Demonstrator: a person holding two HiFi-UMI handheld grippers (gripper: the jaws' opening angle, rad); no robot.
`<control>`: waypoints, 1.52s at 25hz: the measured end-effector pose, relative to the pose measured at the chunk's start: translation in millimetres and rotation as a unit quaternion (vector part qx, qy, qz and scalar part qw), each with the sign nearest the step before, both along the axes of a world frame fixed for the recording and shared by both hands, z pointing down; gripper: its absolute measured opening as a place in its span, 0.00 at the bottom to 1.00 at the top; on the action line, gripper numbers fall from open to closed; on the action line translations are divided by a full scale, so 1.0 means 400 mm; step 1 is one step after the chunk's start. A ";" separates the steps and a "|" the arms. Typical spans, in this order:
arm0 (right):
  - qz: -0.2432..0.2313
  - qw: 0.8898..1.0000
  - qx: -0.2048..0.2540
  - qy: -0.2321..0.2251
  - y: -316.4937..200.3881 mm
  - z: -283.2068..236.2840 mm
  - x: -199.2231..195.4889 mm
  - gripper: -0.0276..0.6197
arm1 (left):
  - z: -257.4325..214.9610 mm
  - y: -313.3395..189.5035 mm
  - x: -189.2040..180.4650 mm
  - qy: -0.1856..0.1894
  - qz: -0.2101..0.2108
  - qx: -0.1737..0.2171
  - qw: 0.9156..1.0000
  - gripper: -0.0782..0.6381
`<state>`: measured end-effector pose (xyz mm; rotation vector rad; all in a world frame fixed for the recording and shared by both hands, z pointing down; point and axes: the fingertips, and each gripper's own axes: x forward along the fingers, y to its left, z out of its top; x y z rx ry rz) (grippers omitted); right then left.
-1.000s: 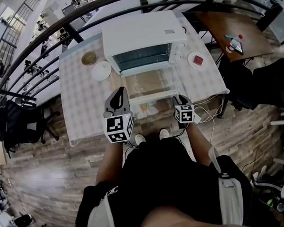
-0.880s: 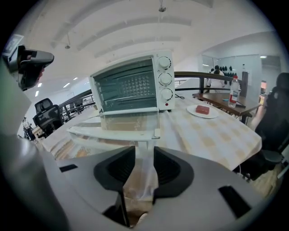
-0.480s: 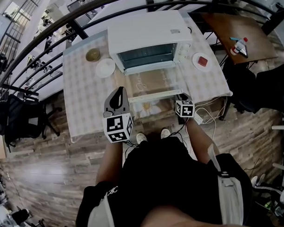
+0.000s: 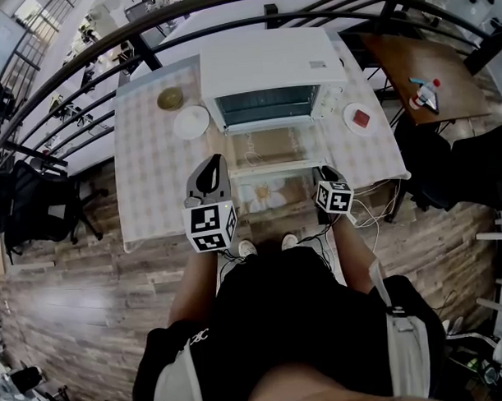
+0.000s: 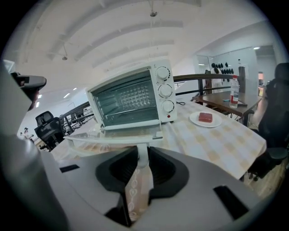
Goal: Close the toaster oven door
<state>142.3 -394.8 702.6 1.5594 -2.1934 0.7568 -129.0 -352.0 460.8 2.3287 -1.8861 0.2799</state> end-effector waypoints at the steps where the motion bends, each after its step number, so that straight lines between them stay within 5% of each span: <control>1: 0.002 1.000 0.006 -0.005 -0.004 -0.013 0.000 0.17 | 0.001 -0.001 -0.002 0.001 -0.001 0.000 1.000 0.14; 16: 0.020 0.994 0.103 -0.036 -0.130 -0.256 -0.010 0.17 | -0.009 -0.002 -0.017 0.013 -0.005 0.010 1.000 0.14; 38: 0.040 0.989 0.143 -0.020 -0.328 -0.393 -0.039 0.17 | -0.020 -0.018 -0.042 0.012 -0.009 0.017 1.000 0.14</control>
